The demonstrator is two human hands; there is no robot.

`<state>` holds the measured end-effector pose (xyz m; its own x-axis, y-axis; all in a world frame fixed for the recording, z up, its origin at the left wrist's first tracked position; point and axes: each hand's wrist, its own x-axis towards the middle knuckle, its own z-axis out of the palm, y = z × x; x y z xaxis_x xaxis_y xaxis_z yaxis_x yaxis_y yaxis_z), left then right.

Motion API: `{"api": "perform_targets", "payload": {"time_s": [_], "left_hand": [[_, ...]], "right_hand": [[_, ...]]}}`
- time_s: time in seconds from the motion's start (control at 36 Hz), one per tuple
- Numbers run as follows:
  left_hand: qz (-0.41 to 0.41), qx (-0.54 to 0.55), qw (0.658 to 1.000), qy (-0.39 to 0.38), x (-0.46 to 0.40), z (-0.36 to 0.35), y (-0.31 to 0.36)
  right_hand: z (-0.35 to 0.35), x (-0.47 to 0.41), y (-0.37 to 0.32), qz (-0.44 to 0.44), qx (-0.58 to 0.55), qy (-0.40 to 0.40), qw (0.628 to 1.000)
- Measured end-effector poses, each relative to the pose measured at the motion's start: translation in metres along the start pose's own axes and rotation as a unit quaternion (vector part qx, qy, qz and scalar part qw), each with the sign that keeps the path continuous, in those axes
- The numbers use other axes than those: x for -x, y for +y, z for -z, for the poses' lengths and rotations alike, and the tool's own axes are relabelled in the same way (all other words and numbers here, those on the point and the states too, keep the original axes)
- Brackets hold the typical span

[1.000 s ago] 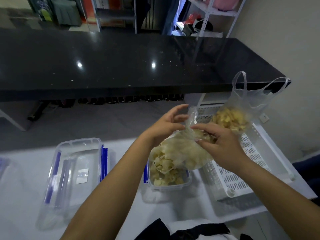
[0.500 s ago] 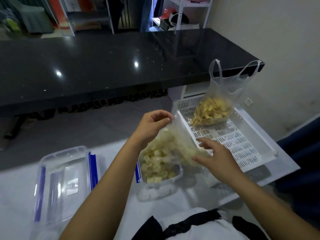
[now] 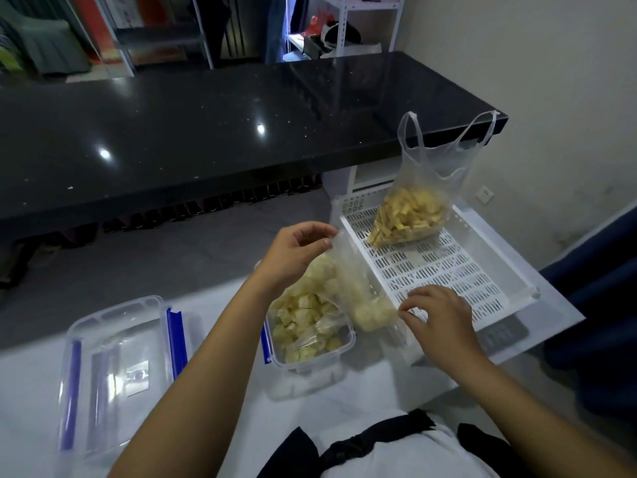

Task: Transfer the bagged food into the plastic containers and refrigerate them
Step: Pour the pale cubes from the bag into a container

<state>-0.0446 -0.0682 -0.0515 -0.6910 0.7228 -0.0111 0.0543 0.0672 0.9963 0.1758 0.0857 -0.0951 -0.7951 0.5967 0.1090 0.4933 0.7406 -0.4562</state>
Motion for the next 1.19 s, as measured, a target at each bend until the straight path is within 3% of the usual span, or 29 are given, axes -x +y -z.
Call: {"api": "perform_targets", "payload": {"time_s": [0.08, 0.19, 0.42, 0.53, 0.64, 0.72, 0.83, 0.92, 1.03, 1.11, 1.19], "left_hand": [[0.0, -0.01, 1.0, 0.013, 0.001, 0.001, 0.0], [0.003, -0.013, 0.999, 0.05, 0.001, 0.008, 0.0], [-0.017, 0.096, 0.984, 0.152, 0.006, 0.03, 0.006], [-0.018, 0.103, 0.982, 0.158, 0.007, 0.034, 0.008], [-0.024, 0.105, 0.979, 0.174, 0.01, 0.036, 0.009], [-0.017, 0.1, 0.98, 0.171, 0.012, 0.036, 0.01], [-0.026, 0.104, 0.981, 0.164, 0.015, 0.037, 0.011], [-0.022, 0.109, 0.979, 0.17, 0.015, 0.036, 0.014], [-0.015, 0.115, 0.979, 0.169, 0.014, 0.034, 0.013], [-0.022, 0.121, 0.977, 0.173, 0.017, 0.037, 0.013], [-0.022, 0.121, 0.977, 0.175, 0.018, 0.038, 0.014]], "right_hand": [[0.001, -0.004, -0.002, 0.004, -0.013, 0.0, 1.0], [0.015, -0.009, -0.007, -0.007, -0.12, 0.014, 0.993], [0.05, -0.012, -0.029, 0.011, -0.229, 0.065, 0.971], [0.053, -0.016, -0.043, -0.001, -0.278, 0.041, 0.96], [0.063, -0.02, -0.053, 0.009, -0.352, 0.066, 0.933], [0.064, -0.021, -0.056, 0.009, -0.363, -0.006, 0.932], [0.067, -0.025, -0.052, -0.009, -0.42, 0.038, 0.907], [0.061, -0.029, -0.051, -0.035, -0.443, 0.001, 0.896], [0.049, -0.025, -0.049, -0.108, -0.534, 0.005, 0.839], [0.055, -0.023, -0.046, -0.097, -0.59, 0.013, 0.802], [0.049, -0.02, -0.047, -0.071, -0.552, -0.017, 0.831]]}}
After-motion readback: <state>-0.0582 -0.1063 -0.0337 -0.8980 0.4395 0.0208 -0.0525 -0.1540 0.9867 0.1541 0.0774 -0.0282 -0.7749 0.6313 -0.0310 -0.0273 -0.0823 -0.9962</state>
